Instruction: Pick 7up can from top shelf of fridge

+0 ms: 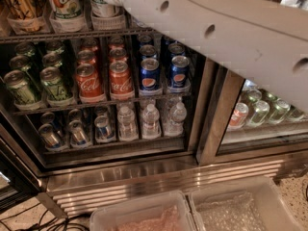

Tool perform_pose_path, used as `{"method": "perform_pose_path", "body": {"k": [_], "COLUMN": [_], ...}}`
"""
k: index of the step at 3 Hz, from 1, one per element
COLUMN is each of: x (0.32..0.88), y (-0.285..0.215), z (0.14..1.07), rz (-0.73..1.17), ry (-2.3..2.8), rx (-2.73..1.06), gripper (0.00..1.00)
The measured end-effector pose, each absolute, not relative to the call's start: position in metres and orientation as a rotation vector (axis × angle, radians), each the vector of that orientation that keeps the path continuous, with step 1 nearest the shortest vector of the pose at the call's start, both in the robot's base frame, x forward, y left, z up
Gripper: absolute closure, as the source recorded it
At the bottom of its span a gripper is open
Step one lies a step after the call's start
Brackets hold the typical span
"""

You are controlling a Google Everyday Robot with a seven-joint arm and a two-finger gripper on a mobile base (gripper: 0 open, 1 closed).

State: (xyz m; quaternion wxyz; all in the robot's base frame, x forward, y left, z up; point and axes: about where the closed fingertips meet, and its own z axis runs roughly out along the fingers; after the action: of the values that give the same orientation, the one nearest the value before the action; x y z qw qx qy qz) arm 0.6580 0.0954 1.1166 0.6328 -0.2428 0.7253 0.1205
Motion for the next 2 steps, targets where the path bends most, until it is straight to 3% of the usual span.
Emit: {"method": "perform_pose_path", "body": {"k": [2], "x": [0.6593], "y": [0.0896], "z": [1.1169], "rz": [0.291], "ry": [1.687], "rx": [-0.581], "gripper": [1.00]}}
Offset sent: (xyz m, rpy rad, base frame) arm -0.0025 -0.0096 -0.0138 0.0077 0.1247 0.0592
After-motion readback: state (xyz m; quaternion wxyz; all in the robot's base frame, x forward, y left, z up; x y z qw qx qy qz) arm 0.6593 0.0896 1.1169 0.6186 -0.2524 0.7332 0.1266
